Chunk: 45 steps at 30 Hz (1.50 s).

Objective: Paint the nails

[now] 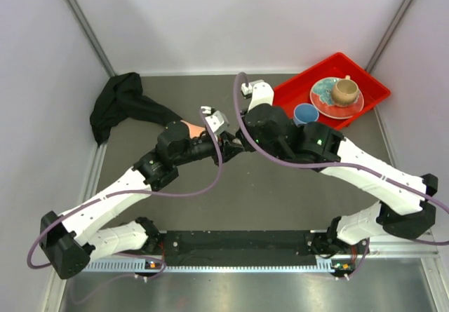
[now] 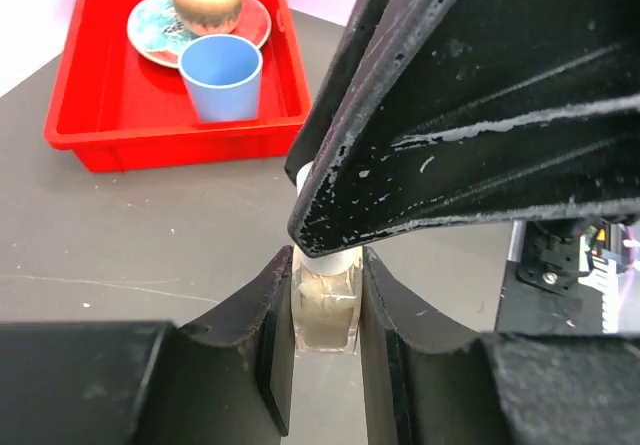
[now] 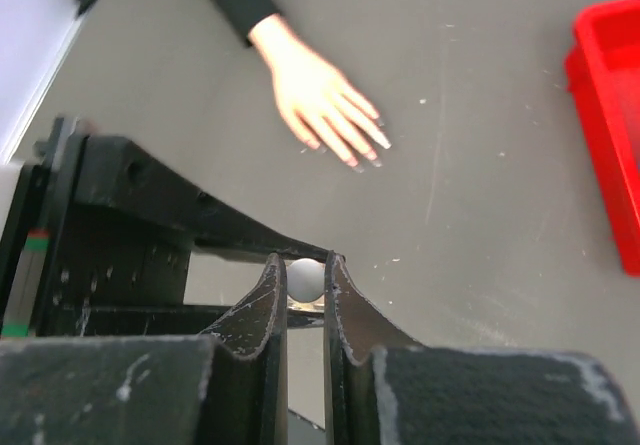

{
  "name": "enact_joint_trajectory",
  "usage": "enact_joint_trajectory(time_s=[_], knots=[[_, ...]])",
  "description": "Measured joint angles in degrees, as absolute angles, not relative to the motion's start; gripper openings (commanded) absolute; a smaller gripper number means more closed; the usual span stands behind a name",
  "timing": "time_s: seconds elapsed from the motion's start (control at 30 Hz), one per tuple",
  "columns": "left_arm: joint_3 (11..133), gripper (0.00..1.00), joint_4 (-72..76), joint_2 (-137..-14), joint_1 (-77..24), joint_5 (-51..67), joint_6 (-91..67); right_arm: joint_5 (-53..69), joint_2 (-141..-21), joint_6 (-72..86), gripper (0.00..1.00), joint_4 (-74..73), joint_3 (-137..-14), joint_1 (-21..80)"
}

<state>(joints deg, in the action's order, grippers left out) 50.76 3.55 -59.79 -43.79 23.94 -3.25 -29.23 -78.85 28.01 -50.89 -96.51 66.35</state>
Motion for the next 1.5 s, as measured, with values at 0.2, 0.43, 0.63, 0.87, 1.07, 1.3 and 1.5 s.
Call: enact_joint_trajectory(time_s=[0.2, 0.43, 0.63, 0.87, 1.07, 1.3, 1.5], knots=[[50.8, 0.0, 5.2, -60.6, -43.4, 24.5, -3.0, -24.5, -78.0, 28.6, 0.54, -50.6, -96.3, 63.4], [50.8, 0.0, 3.4, -59.4, -42.4, 41.1, -4.2, -4.1, -72.5, 14.4, 0.51, -52.9, -96.3, 57.8], [51.9, 0.0, 1.9, -60.0, -42.4, 57.1, -8.4, 17.3, -68.2, 4.0, 0.46, -54.1, -92.1, 55.4], [54.4, 0.0, 2.0, -60.8, -42.4, 64.5, -11.2, 29.9, -68.2, 0.0, 0.42, -54.2, -90.3, 54.5], [54.9, 0.0, 2.4, -62.2, -42.4, 66.2, -12.2, 32.4, -68.3, -0.1, 0.39, -52.9, -90.3, 54.5], [54.9, 0.0, 2.4, -62.3, -42.4, 66.8, -12.4, 32.9, -69.3, -0.1, 0.28, -52.1, -90.3, 54.2], [55.0, 0.0, 1.2, -62.4, -42.4, 66.8, -12.3, 32.5, -70.6, -0.1, 0.0, -51.7, -90.3, 54.2]])
